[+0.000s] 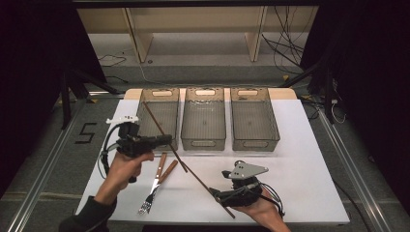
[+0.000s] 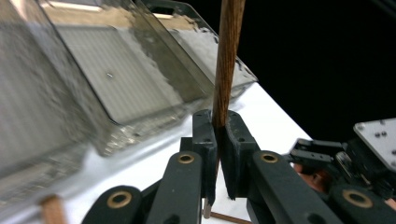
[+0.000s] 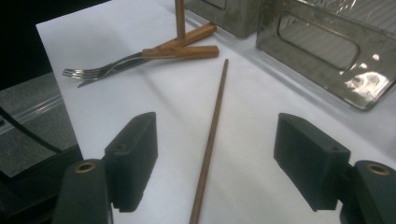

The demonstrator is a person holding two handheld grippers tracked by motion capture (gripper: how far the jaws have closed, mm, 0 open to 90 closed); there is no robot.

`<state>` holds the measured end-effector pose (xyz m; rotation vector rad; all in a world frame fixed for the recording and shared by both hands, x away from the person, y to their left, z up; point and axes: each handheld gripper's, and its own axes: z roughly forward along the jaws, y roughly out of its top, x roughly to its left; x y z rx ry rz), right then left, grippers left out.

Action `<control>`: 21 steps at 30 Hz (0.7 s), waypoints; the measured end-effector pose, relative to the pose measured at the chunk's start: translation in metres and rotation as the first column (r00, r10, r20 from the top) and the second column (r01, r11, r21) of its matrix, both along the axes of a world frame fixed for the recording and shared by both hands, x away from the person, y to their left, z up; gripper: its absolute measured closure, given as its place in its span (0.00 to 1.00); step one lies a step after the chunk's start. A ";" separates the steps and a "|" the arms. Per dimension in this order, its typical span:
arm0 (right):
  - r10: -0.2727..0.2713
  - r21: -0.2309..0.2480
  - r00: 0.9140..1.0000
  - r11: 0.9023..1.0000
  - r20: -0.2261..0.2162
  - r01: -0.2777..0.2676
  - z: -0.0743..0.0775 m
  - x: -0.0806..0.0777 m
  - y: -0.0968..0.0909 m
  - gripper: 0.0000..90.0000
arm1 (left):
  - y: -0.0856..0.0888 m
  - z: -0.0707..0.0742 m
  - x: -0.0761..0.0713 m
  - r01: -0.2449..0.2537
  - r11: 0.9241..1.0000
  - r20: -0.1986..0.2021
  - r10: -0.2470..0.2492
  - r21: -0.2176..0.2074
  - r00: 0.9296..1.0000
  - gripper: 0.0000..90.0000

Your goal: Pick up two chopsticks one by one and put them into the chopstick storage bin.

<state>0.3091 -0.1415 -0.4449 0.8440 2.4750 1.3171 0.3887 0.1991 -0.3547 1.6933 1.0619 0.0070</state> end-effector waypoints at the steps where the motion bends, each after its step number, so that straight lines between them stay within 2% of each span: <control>1: 0.002 0.000 1.000 1.000 -0.010 -0.002 -0.001 0.000 -0.001 0.32 | 0.003 0.006 0.006 0.003 1.000 -0.006 -0.003 0.015 1.000 0.94; 7: -0.009 0.007 1.000 1.000 -0.022 0.009 -0.003 -0.001 -0.004 0.30 | 0.009 0.034 0.031 -0.012 0.997 -0.006 0.012 0.077 1.000 0.94; 13: -0.016 0.017 1.000 1.000 -0.023 0.017 -0.003 -0.001 -0.007 0.28 | 0.012 0.059 0.054 -0.037 0.989 0.000 0.038 0.146 0.999 0.94; 15: -0.013 0.013 1.000 1.000 -0.023 0.013 -0.004 -0.001 -0.007 0.28 | 0.013 0.062 0.062 -0.045 0.986 -0.007 0.047 0.161 0.999 0.94; 17: -0.012 0.009 1.000 1.000 -0.022 0.012 -0.004 -0.001 -0.007 0.28 | 0.014 0.065 0.072 -0.067 0.978 -0.010 0.071 0.196 0.997 0.94; 21: -0.012 0.012 1.000 1.000 -0.024 0.012 -0.005 -0.001 -0.007 0.27 | 0.017 0.065 0.090 -0.092 0.968 -0.031 0.102 0.232 0.994 0.94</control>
